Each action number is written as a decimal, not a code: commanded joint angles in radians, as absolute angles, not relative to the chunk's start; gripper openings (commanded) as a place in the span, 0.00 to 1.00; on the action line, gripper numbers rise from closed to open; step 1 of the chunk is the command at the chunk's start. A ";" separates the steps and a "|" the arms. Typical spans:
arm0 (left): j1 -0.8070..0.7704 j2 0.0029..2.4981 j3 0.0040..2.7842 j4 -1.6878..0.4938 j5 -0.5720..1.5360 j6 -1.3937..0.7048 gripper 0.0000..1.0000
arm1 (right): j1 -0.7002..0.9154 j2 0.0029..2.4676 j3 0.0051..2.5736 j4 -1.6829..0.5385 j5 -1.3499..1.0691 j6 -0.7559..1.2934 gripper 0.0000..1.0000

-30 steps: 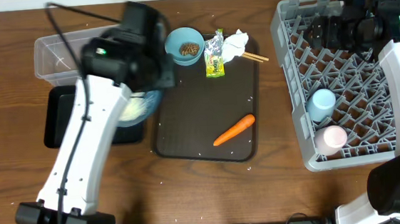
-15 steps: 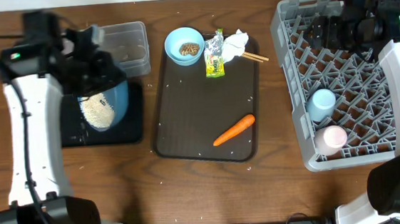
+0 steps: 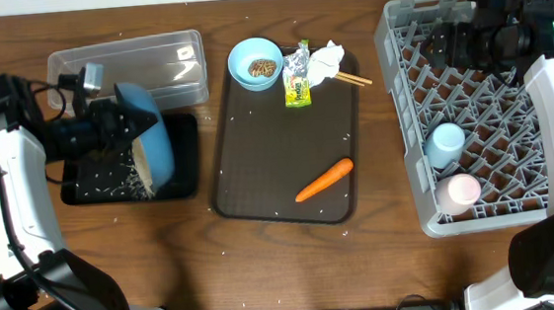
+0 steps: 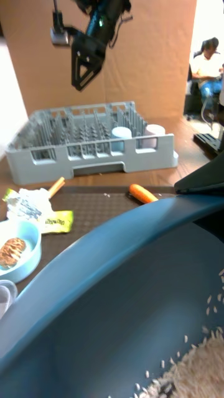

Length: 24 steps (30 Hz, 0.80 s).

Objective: Sort waste into correct bins and load items into the dishwasher rack
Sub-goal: 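Carry the blue plate left and tip rice onto the black tray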

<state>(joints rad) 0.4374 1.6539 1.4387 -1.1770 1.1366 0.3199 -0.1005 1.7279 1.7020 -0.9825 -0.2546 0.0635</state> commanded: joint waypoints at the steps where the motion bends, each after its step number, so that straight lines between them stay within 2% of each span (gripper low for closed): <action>1: 0.473 1.652 1.406 -1.161 1.270 0.405 0.06 | -0.104 1.735 1.718 -0.985 -0.259 0.051 0.88; 24: 0.607 1.654 1.378 -1.143 1.573 0.478 0.06 | -0.104 1.735 1.718 -1.006 -0.259 0.051 0.88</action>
<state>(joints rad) 0.5964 1.6543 1.3781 -1.1416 1.4872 0.4427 -0.1005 1.7279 1.7020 -1.0054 -0.2546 0.0635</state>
